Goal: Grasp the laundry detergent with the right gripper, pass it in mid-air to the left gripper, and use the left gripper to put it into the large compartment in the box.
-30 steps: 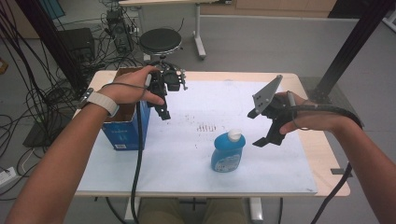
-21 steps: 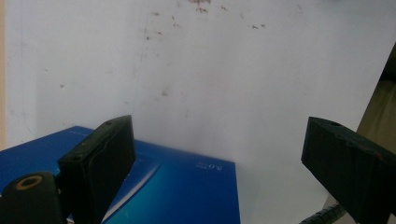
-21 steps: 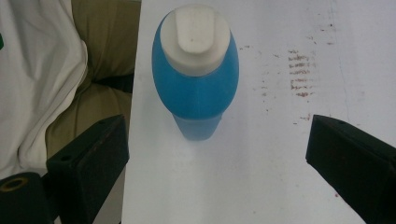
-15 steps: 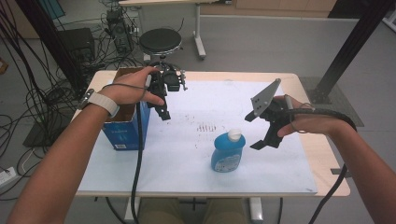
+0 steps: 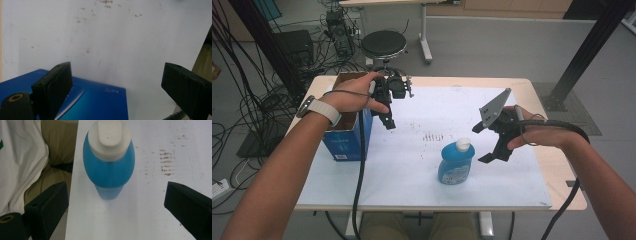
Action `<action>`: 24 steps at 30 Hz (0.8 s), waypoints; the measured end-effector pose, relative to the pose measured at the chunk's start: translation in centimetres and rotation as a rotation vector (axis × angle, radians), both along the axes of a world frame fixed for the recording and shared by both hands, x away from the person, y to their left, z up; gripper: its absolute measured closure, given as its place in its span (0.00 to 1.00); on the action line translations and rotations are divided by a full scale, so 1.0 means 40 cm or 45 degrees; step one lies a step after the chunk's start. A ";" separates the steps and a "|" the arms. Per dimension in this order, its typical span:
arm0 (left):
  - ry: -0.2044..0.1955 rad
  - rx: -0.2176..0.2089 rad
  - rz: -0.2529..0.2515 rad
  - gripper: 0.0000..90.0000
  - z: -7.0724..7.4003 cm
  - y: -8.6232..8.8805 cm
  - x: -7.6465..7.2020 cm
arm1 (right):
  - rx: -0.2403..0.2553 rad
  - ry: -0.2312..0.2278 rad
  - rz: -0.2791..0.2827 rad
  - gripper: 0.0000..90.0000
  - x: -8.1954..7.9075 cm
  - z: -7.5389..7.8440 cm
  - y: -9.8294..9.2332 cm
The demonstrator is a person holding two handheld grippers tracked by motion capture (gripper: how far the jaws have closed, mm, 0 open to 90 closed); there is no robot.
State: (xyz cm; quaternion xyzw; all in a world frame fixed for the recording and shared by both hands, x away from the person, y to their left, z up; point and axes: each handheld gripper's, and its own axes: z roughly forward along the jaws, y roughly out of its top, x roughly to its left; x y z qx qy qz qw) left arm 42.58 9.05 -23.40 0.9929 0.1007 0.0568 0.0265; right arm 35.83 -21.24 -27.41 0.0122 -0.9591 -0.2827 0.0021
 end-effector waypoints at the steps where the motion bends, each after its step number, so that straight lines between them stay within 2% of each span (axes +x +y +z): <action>1: 0.001 0.003 -0.002 0.12 0.000 0.000 0.000 | 0.001 -0.001 0.004 0.06 0.000 -0.001 0.000; 24: 0.011 0.004 0.003 0.12 -0.010 0.001 0.006 | 0.022 0.015 0.021 0.06 0.002 -0.038 0.009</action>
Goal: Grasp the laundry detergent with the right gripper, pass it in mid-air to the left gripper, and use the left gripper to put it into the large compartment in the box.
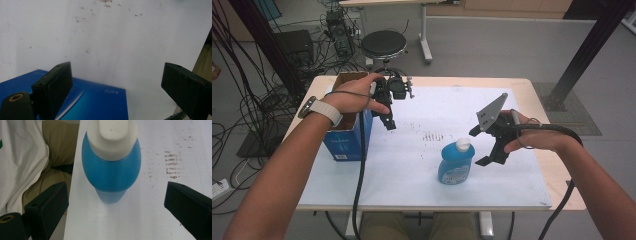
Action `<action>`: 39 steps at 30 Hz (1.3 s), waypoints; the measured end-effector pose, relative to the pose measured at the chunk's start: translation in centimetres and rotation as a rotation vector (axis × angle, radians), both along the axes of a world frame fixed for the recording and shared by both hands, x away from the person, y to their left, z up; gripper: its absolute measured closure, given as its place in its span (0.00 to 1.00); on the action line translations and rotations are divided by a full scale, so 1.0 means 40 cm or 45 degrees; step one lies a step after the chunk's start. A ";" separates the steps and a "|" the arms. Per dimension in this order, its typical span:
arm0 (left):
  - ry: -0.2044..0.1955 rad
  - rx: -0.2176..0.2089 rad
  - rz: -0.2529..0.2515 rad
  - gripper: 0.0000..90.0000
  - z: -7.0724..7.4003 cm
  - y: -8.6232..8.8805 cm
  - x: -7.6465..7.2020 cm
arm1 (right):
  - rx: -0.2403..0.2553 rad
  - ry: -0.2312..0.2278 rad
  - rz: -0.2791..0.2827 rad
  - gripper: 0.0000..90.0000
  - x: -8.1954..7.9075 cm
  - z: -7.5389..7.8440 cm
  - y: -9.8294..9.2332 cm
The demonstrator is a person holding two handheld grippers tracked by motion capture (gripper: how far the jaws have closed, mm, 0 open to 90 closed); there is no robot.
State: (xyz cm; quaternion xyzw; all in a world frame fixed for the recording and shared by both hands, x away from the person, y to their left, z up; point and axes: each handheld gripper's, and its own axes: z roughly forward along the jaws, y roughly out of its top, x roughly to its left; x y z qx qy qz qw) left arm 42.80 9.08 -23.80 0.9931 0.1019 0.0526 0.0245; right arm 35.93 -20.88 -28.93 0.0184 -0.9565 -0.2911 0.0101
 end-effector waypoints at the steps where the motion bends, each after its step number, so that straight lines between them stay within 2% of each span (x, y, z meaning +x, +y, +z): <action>1: 0.000 0.000 0.000 0.12 0.000 0.000 0.000 | 0.000 0.001 0.002 0.06 0.000 -0.002 0.001; 21: 0.001 -0.004 0.000 0.12 -0.004 0.002 0.002 | 0.014 0.004 0.008 0.06 0.001 -0.026 0.007; 39: 0.006 -0.006 0.005 0.12 -0.012 0.004 0.002 | 0.051 0.012 0.010 0.06 0.000 -0.055 0.011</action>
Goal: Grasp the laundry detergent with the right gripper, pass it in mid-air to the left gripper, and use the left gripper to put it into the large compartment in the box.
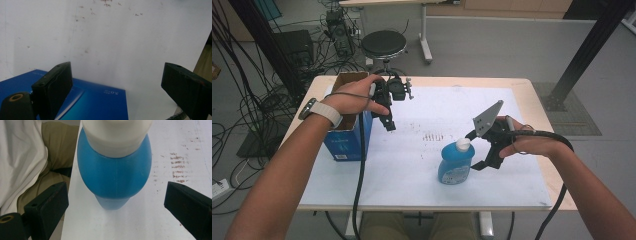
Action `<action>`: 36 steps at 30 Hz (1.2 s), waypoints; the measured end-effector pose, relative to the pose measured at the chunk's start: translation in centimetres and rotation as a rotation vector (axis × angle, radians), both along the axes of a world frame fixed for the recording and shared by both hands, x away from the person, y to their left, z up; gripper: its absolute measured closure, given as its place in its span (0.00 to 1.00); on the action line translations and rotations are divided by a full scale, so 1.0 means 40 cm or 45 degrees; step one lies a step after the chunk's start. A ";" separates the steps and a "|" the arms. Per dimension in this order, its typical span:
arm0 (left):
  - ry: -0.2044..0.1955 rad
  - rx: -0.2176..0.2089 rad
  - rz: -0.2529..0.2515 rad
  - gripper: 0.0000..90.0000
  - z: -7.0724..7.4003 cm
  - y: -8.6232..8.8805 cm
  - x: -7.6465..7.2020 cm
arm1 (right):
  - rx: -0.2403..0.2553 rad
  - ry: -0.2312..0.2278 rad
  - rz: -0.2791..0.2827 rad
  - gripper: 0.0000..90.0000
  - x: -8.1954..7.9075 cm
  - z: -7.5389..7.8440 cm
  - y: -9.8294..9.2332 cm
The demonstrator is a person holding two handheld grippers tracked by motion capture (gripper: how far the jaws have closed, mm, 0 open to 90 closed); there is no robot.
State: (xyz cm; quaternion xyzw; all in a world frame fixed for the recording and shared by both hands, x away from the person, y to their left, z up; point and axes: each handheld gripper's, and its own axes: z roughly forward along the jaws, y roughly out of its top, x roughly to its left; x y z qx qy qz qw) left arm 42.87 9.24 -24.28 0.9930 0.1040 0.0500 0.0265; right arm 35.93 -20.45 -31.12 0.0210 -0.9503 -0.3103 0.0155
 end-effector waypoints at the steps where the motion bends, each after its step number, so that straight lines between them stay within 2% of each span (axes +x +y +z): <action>1: 0.000 -0.001 -0.001 0.12 -0.001 0.001 0.000 | 0.003 -0.002 0.003 0.06 0.000 -0.002 0.000; 18: 0.000 -0.001 0.004 0.12 -0.004 0.001 0.000 | 0.076 0.008 0.010 0.06 -0.001 -0.035 0.000; 29: 0.003 -0.002 0.004 0.12 -0.007 -0.001 0.000 | 0.103 0.012 0.001 0.06 0.001 -0.051 0.001; 36: 0.002 -0.001 0.005 0.12 -0.007 -0.001 0.000 | 0.099 0.012 -0.001 0.06 0.002 -0.051 0.001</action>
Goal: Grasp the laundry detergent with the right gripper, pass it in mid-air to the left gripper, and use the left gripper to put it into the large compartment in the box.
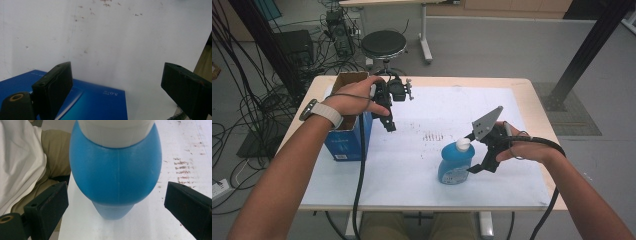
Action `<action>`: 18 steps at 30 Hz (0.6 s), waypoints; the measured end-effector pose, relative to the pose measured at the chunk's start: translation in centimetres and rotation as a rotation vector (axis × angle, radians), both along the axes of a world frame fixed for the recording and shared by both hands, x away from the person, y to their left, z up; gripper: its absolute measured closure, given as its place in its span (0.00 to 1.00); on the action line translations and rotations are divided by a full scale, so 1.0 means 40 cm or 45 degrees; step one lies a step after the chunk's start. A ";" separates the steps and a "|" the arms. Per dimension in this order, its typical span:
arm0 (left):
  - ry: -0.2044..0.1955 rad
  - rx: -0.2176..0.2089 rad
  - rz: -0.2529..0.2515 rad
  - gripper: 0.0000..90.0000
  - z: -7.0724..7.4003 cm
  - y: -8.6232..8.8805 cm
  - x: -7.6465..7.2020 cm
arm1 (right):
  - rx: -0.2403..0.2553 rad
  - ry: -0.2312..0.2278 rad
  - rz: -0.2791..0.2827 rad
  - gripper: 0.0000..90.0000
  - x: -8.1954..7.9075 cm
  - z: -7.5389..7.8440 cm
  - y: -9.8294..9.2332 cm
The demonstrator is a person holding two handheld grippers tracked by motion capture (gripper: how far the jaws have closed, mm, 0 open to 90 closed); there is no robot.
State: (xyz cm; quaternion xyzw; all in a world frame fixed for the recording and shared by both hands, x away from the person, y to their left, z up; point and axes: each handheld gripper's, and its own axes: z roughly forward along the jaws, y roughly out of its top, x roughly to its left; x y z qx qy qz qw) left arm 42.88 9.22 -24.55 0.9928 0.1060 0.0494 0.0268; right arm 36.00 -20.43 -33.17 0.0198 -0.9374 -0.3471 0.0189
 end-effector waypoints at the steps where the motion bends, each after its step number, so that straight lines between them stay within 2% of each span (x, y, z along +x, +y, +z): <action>1: 0.000 0.000 0.000 0.12 0.000 0.000 0.000 | -0.001 0.001 0.001 0.06 0.000 0.000 0.000; 18: 0.001 -0.003 0.004 0.12 0.003 0.003 0.000 | -0.006 0.000 -0.001 0.06 -0.003 -0.001 0.001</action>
